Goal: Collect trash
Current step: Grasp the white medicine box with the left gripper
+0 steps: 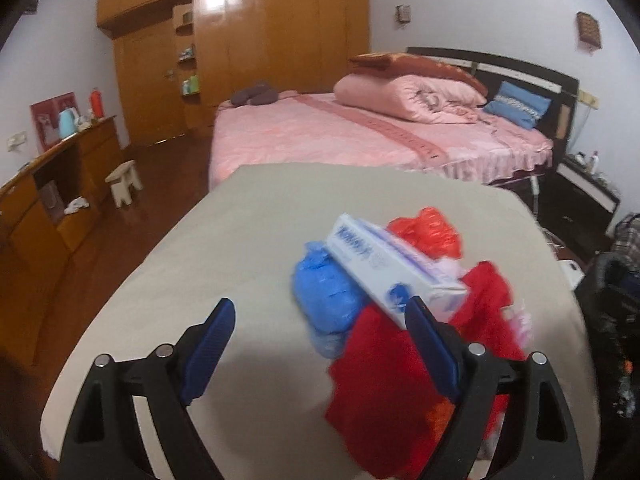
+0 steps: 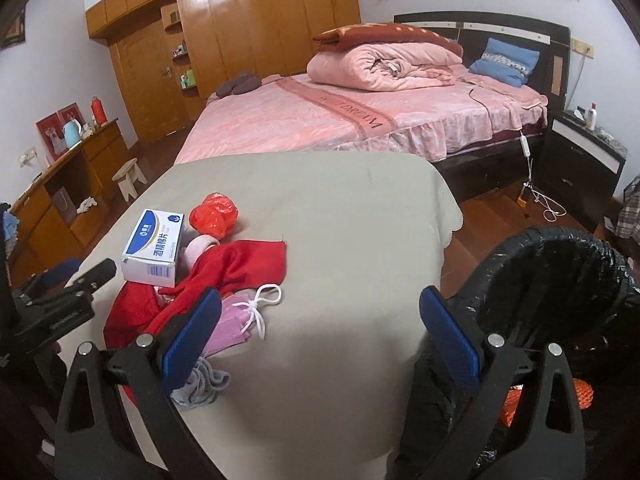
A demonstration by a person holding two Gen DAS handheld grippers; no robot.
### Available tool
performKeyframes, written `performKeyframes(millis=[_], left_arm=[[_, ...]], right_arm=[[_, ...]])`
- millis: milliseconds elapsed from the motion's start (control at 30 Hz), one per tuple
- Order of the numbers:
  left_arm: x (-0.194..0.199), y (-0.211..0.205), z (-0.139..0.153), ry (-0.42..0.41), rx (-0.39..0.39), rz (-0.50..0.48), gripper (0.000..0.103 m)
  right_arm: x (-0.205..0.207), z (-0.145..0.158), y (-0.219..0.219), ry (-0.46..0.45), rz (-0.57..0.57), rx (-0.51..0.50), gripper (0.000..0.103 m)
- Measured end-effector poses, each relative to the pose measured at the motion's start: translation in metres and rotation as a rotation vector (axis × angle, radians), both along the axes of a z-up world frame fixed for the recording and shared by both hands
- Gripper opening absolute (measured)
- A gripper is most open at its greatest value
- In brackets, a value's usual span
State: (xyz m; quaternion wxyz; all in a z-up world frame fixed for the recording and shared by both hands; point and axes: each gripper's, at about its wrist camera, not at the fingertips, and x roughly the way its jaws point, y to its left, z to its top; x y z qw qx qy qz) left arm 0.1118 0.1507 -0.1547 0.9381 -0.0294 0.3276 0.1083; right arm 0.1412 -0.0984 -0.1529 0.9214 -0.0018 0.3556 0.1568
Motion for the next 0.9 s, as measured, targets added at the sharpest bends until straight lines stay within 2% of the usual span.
performKeyframes(millis=[167,333,500,567,633,667,900], left_arm=[[0.019,-0.025,0.005,-0.003,-0.036,-0.075,0.085],[0.052,-0.038,-0.004,0.043,-0.019,-0.065,0.085],[0.060,-0.028,-0.019,0.103,-0.110,-0.041,0.085],[0.060,-0.027,-0.022,0.105,-0.137,-0.056,0.078],[0.059,-0.029,-0.024,0.108,-0.164,-0.098,0.057],[0.058,-0.029,-0.025,0.108,-0.174,-0.113,0.051],[0.042,-0.028,-0.009,0.026,-0.180,-0.137,0.037]], right_arm=[[0.008,0.000,-0.007,0.002,-0.030,0.007,0.096],[0.011,0.000,-0.010,-0.001,-0.039,0.014,0.096],[0.012,-0.001,-0.007,-0.003,-0.025,0.011,0.096],[0.011,-0.002,-0.006,-0.002,-0.020,0.010,0.096],[0.011,-0.002,-0.003,0.001,-0.015,0.010,0.096],[0.011,-0.002,-0.002,0.001,-0.013,0.011,0.097],[0.007,0.002,0.007,-0.010,0.012,0.005,0.097]])
